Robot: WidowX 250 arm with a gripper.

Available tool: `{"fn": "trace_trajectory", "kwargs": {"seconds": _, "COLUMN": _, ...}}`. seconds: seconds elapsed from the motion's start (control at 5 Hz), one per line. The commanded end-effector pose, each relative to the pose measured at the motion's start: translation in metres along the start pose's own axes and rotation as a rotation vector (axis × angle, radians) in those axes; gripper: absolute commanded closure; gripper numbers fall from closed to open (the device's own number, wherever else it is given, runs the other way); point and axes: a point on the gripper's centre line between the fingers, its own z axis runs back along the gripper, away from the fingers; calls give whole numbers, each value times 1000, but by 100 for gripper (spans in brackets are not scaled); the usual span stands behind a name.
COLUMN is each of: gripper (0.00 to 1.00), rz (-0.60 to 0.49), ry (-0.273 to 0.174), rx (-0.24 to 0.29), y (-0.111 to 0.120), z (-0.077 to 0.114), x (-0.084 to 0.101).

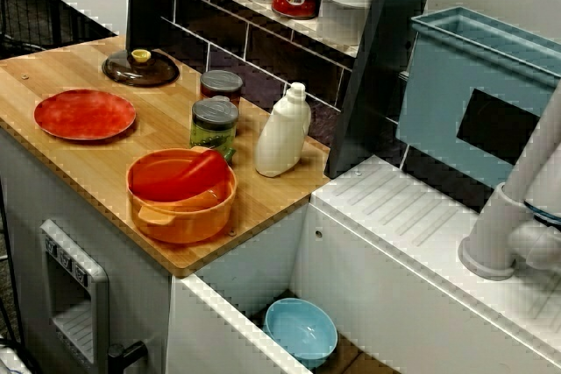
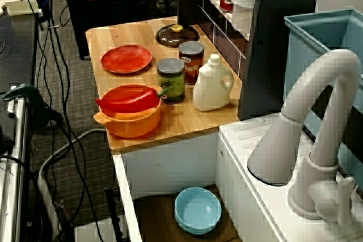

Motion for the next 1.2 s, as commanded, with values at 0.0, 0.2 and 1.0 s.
{"fn": "trace_trajectory", "kwargs": {"seconds": 0.0, "gripper": 100, "rz": -42, "ry": -29, "rx": 33, "y": 15, "z": -2, "x": -2}}
{"fn": "trace_trajectory", "kwargs": {"seconds": 0.2, "gripper": 100, "rz": -103, "ry": -30, "rx": 73, "y": 22, "z": -13, "x": 2}}
{"fn": "trace_trajectory", "kwargs": {"seconds": 1.0, "gripper": 100, "rz": -104, "ry": -45, "rx": 124, "y": 10, "z": -71, "x": -4}}
